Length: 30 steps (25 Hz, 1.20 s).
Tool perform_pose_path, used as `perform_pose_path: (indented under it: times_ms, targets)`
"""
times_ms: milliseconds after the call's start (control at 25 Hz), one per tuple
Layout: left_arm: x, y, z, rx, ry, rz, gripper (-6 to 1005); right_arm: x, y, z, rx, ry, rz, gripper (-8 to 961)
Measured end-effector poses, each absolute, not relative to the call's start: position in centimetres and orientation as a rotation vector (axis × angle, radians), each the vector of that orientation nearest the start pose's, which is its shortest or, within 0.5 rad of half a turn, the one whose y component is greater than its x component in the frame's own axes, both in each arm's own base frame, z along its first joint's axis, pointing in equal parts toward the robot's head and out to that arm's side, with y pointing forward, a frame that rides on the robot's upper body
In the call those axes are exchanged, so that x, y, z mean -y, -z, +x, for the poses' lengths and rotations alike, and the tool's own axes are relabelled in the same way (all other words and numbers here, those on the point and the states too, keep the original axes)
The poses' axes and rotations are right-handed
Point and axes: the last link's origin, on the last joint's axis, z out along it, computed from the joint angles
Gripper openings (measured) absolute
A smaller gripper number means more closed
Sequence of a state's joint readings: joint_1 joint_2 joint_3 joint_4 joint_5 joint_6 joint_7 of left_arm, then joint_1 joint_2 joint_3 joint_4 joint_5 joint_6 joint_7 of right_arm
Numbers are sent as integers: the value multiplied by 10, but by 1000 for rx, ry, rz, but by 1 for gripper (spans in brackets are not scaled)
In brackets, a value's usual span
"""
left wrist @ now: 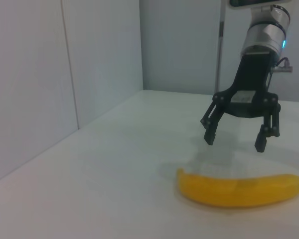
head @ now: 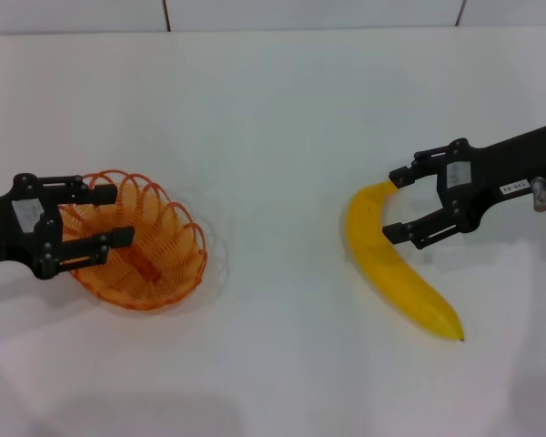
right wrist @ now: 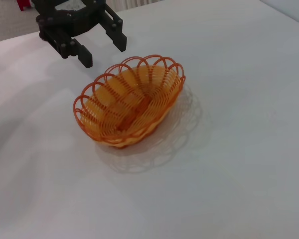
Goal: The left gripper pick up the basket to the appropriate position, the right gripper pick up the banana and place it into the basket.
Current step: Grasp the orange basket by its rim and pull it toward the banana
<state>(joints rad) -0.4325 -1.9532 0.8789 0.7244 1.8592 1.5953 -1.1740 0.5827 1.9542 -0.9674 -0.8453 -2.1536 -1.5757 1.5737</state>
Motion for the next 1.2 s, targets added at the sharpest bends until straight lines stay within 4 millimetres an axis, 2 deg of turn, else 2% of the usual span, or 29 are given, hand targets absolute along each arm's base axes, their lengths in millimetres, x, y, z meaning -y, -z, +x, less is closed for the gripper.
perform_pose_path:
  times_ms: [480,560,640,680,760,880,1000,1200]
  targets:
    - [-320,-42,-284,277,554,-2764,609,-352,-32,254,-464,-125,-2948,901]
    - [-326,-49,-283,339,580,-2707,638,-352,-32,255,-465,-125,-2947,901]
    - [-339,-68,-281,501,613,-2593,666,-352,-32,255,-466,-125,-2946,901]
    - [-339,-68,-281,501,613,-2593,680,-352,-32,255,-466,-125,-2946,901]
    - [-350,-83,-280,621,605,-2526,709,-352,-33,255,-465,-124,-2944,900]
    - [-366,-100,-280,752,537,-2478,752,-353,-33,255,-466,-123,-2937,900]
    - [-380,-108,-278,838,418,-2482,762,-353,-32,255,-466,-123,-2935,900]
    - [-395,-101,-271,869,228,-2515,757,-354,-32,254,-463,-125,-2936,899]
